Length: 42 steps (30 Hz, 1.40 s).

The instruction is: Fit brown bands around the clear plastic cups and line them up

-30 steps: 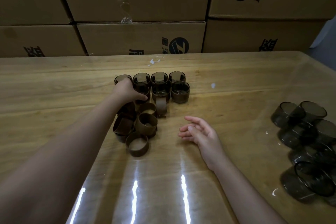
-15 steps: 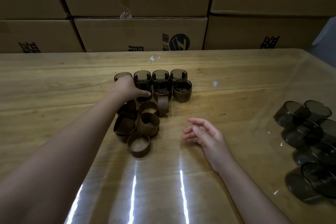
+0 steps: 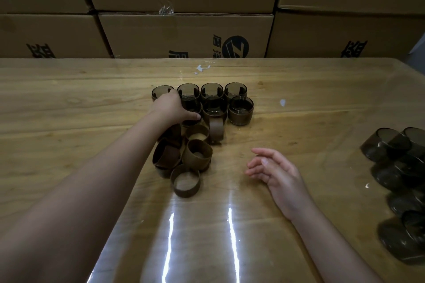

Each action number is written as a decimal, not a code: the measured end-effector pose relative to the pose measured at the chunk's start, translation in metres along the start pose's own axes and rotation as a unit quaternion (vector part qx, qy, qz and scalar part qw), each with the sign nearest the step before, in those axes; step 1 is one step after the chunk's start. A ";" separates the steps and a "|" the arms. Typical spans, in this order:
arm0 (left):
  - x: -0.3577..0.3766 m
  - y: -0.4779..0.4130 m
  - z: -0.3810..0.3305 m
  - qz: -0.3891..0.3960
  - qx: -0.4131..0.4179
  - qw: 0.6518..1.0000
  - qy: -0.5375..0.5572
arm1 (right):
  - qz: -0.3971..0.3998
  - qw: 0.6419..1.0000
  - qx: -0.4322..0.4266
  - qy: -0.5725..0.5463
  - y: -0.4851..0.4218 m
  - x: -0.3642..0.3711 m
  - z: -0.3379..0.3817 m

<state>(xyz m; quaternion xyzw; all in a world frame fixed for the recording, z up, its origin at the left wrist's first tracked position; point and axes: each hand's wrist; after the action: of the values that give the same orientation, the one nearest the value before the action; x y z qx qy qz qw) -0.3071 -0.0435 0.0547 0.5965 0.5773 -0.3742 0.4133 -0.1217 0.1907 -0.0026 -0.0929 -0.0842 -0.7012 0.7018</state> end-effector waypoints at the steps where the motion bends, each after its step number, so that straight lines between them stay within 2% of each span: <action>1: 0.001 -0.001 0.000 0.007 -0.001 1.000 0.001 | 0.000 1.000 -0.001 -0.003 0.000 -0.001 0.000; 6: -0.006 0.002 -0.004 0.046 -0.006 0.999 0.023 | -0.002 1.000 0.000 -0.010 0.000 -0.003 0.000; 8: -0.015 0.012 -0.007 0.012 -0.007 0.999 0.044 | 0.000 1.000 -0.002 -0.005 0.001 -0.005 0.000; 9: -0.018 0.020 -0.009 -0.032 0.006 0.998 0.058 | 0.001 1.000 -0.001 -0.001 0.002 -0.006 0.000; 11: -0.023 0.046 -0.015 -0.139 0.074 0.981 0.112 | 0.003 1.000 0.003 0.002 0.003 -0.007 -0.002; 13: -0.018 0.087 -0.024 -0.206 0.185 0.941 0.194 | 0.005 1.000 0.001 0.006 0.003 -0.007 -0.002; 14: -0.012 0.113 -0.030 -0.205 0.248 0.917 0.237 | 0.009 1.000 -0.003 0.009 0.004 -0.007 -0.003; 16: 0.009 0.161 -0.040 -0.138 0.366 0.876 0.281 | 0.015 1.000 -0.010 0.023 0.006 -0.006 -0.003; 18: 0.039 0.197 -0.048 -0.055 0.437 0.861 0.255 | 0.011 0.999 -0.009 0.042 0.008 -0.005 -0.005; 20: 0.066 0.214 -0.050 0.007 0.414 0.876 0.247 | 0.010 0.998 -0.018 0.059 0.008 -0.004 -0.005; 22: 0.083 0.214 -0.049 0.062 0.333 0.903 0.265 | 0.012 0.997 -0.021 0.071 0.009 -0.003 -0.005; 24: 0.092 0.209 -0.046 0.070 0.307 0.912 0.263 | 0.015 0.995 -0.017 0.100 0.010 -0.002 -0.003; 33: 0.095 0.207 -0.040 0.097 0.261 0.890 0.360 | 0.050 0.976 -0.028 0.210 0.010 0.011 0.001; 42: 0.092 0.208 -0.041 0.102 0.252 0.894 0.355 | 0.062 0.973 -0.021 0.221 0.007 0.015 0.001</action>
<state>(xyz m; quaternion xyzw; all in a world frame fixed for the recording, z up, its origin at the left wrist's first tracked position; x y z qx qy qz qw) -0.0963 0.0313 -0.0019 0.8295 0.5079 -0.2262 0.0527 -0.1143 0.1764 0.0022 0.0441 0.0938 -0.6611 0.7431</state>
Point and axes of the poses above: each hand's wrist, its own y-axis away from the middle knuckle, its own x-axis out of the palm, z = x × y, and after that the axes turned 4 degrees about y, right-handed
